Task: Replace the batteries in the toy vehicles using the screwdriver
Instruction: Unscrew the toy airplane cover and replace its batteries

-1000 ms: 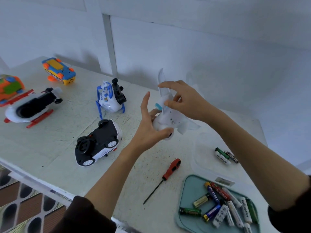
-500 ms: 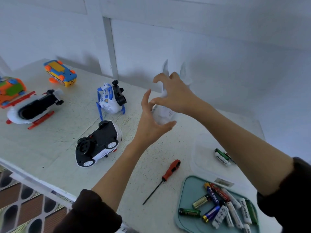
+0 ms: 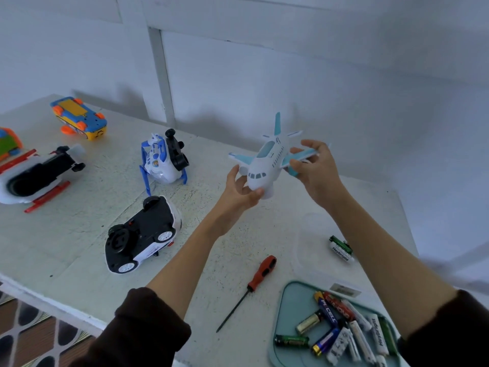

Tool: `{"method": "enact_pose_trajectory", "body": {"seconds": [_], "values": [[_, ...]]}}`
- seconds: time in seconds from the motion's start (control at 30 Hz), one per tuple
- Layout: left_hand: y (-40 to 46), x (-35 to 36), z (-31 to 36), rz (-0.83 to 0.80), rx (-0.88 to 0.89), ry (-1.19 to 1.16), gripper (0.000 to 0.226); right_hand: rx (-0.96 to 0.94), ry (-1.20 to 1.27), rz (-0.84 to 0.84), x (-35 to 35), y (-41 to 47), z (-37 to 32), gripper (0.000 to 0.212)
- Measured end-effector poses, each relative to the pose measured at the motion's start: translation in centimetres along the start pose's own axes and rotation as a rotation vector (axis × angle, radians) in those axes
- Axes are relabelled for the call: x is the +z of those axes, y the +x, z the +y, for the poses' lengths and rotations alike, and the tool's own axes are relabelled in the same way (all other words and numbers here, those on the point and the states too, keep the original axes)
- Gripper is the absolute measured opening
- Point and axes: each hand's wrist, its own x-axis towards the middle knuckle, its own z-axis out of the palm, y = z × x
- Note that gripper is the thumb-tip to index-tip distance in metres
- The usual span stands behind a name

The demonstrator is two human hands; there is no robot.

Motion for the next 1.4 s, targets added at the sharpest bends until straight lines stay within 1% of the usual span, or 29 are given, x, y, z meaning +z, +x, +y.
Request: {"method": "enact_pose_trajectory", "body": {"seconds": [0.07, 0.1, 0.2, 0.27, 0.33, 0.43, 0.53, 0.63, 0.9, 1.07, 1.17, 1.3, 1.33, 1.4], "values": [[0.4, 0.2, 0.2, -0.018, -0.007, 0.037, 0.157, 0.052, 0.011, 0.014, -0.9, 0.1, 0.9, 0.04], [0.6, 0.3, 0.3, -0.028, -0.012, 0.072, 0.154, 0.064, -0.033, 0.015, -1.3, 0.3, 1.4, 0.04], [1.5, 0.3, 0.1, -0.007, -0.03, 0.187, 0.133, 0.062, -0.352, -0.018, -2.5, 0.7, 2.3, 0.047], [2.1, 0.1, -0.3, 0.015, -0.043, 0.276, 0.127, 0.107, -0.482, -0.072, -2.9, 1.0, 2.6, 0.053], [2.7, 0.0, -0.8, 0.026, -0.043, 0.389, 0.122, 0.18, -0.464, -0.122, -3.2, 1.3, 3.0, 0.054], [3.5, 0.0, -1.3, 0.016, -0.054, 0.528, 0.117, 0.276, -0.397, -0.13, -3.4, 1.8, 3.3, 0.053], [4.5, 0.0, -1.9, 0.018, -0.067, 0.649, 0.122, 0.314, -0.387, -0.11, -3.8, 2.4, 3.7, 0.051], [4.9, 0.3, -2.1, 0.027, -0.058, 0.749, 0.12, 0.327, -0.409, -0.086, -4.1, 3.0, 4.0, 0.05], [6.0, 0.2, -2.4, 0.02, -0.096, 0.836, 0.12, 0.333, -0.429, -0.067, -4.5, 3.8, 4.8, 0.052], [6.0, 0.4, -2.4, 0.043, -0.098, 0.855, 0.118, 0.353, -0.495, -0.1, -4.8, 4.0, 5.1, 0.053], [5.7, 0.4, -2.3, 0.033, -0.102, 0.862, 0.119, 0.342, -0.58, -0.121, -5.1, 3.8, 5.0, 0.058], [5.1, 0.0, -2.0, 0.025, -0.116, 0.874, 0.12, 0.296, -0.706, -0.11, -5.6, 3.2, 4.9, 0.062], [4.9, -0.1, -1.8, 0.026, -0.122, 0.856, 0.12, 0.266, -0.739, -0.081, -5.7, 3.0, 4.9, 0.061], [4.4, -0.3, -1.3, 0.03, -0.125, 0.791, 0.12, 0.14, -0.803, 0.016, -5.6, 2.7, 4.5, 0.059]]}}
